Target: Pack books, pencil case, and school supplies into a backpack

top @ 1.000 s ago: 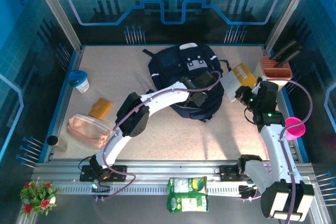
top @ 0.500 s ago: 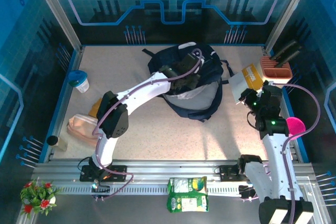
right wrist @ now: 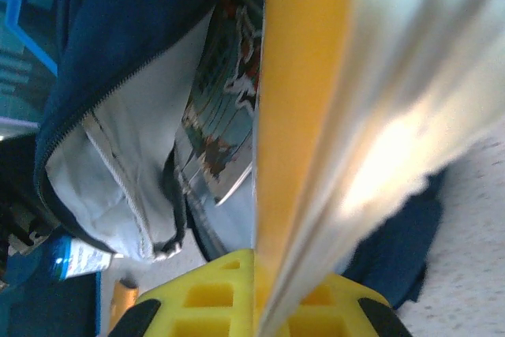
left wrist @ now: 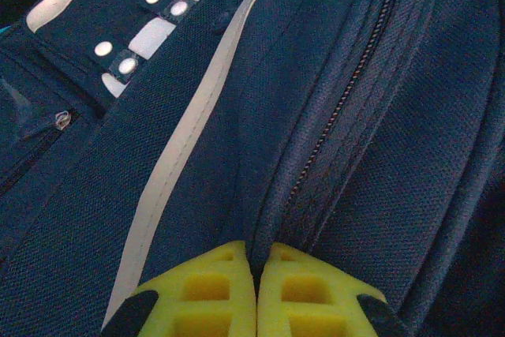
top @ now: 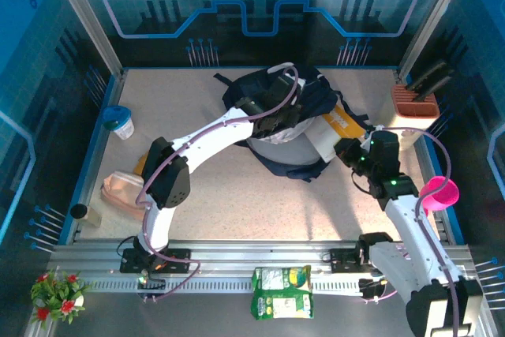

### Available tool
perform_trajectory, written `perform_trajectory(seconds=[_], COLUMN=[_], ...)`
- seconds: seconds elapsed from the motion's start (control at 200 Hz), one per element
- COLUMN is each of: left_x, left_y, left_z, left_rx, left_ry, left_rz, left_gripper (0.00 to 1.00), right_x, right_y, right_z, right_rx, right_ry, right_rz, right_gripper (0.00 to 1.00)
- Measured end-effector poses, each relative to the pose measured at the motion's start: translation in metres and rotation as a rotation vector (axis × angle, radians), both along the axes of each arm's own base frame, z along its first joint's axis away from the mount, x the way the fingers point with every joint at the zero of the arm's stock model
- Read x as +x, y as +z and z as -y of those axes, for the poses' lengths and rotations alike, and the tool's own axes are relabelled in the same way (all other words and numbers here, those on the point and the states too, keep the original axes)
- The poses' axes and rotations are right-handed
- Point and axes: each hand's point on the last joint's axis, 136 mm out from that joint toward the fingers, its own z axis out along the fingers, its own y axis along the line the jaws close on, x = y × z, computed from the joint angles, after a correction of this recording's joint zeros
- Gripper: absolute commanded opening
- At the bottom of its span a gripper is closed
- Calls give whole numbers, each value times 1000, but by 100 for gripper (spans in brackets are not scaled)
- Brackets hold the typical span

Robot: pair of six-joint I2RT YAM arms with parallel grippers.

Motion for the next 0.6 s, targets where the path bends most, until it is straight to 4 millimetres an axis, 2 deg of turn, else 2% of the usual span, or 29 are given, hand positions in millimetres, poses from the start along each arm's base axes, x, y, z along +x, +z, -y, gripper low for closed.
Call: perform_trajectory(seconds=[0.14, 0.295, 0.39, 0.6], left_x=[0, 0, 1, 2], left_y=[0, 3, 5, 9], left_z=[1, 0, 0, -2], left_rx=[-4, -11, -24, -63], left_ry=[-3, -2, -1, 6], left_rz=[-2, 0, -2, -18], left_gripper=[0, 0, 0, 0], right_x=[10, 28, 40, 62], right_y=[-4, -8, -23, -72], right_z=[-22, -30, -33, -46], right_rx=[43, 76, 97, 111], right_ry=[44, 36, 22, -10], right_rz=[4, 10, -27, -143], right_gripper=[5, 6, 7, 12])
